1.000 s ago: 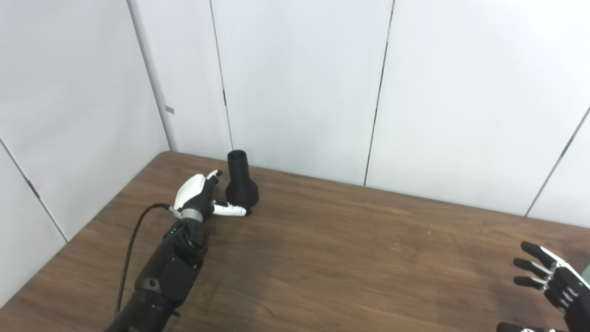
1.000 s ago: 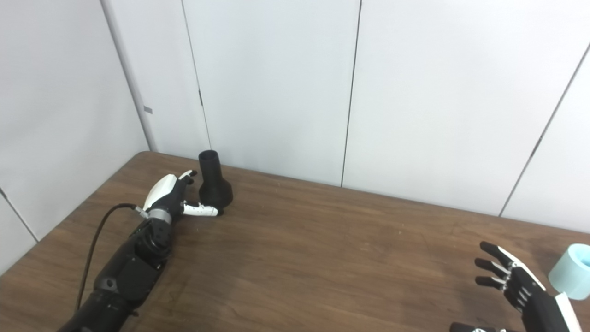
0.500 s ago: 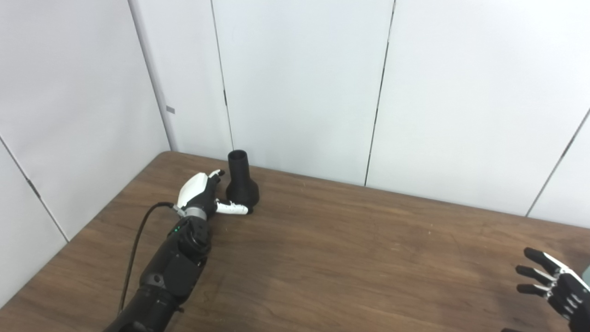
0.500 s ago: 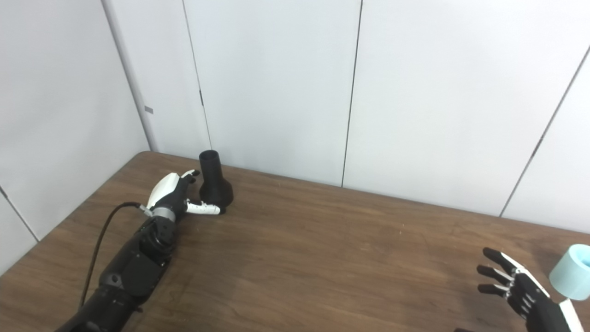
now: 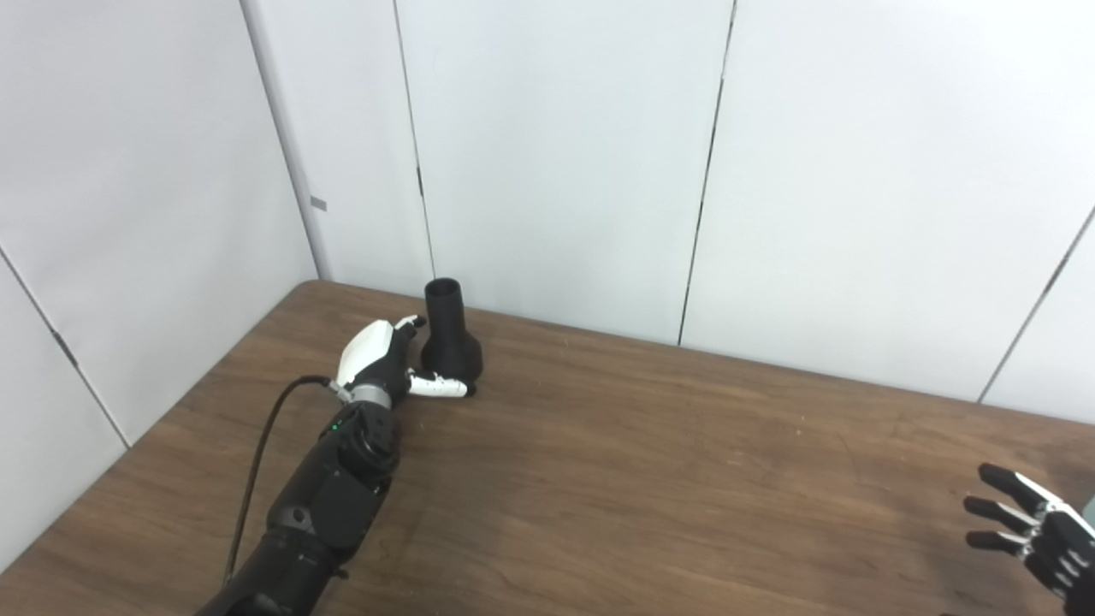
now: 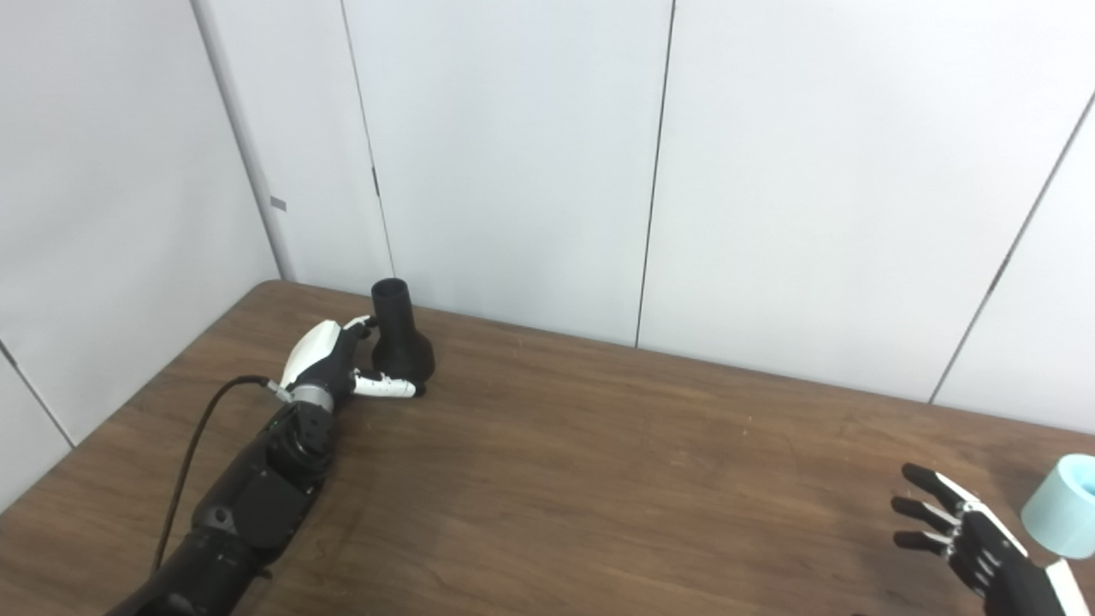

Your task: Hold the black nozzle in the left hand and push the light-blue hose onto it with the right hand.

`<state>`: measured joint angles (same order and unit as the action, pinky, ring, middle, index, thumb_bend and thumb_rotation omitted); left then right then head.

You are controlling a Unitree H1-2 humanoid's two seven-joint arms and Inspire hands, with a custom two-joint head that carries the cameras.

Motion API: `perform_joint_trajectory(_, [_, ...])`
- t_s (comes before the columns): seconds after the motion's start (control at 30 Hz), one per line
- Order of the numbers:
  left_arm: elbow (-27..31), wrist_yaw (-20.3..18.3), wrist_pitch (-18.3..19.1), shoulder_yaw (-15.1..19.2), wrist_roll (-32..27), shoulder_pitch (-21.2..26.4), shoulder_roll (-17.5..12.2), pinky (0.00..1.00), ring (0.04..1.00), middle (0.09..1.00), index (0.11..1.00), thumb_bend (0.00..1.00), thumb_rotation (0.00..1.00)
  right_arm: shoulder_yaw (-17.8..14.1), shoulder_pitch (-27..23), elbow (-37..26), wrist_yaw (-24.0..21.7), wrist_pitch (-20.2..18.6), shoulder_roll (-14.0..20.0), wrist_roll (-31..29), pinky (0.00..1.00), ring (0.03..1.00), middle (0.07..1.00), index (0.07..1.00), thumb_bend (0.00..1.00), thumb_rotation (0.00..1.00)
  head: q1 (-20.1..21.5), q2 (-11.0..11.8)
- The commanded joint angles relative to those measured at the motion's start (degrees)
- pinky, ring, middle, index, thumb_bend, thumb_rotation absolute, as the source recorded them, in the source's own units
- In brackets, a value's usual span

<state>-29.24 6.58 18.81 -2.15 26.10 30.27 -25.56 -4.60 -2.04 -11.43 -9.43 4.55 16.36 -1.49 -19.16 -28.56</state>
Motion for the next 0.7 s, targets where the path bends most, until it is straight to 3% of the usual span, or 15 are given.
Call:
perform_joint_trajectory(0.0, [-0.31,0.11,-2.12,-0.42,-0.7,2.75,-0.21,1.0,0.955,0.889,0.839,0.94,0.23,-0.79,-0.98,-2.1,0.07,0.31,0.97,-0.43,0.68,0.801,0.887,0.829,0.82,0.16,0.03,-0.17])
perform_joint_trajectory(0.67, [-3.26,-0.01,-2.37,-1.34,-1.85,3.39,0.78,1.0,0.938,0.875,0.832,0.95,0.25,-1.0,-0.43,-3.5,-0.27,-1.06,1.47,-1.2,0.69,0.806,0.89,0.825,0.83,0.18,0.48,-1.46])
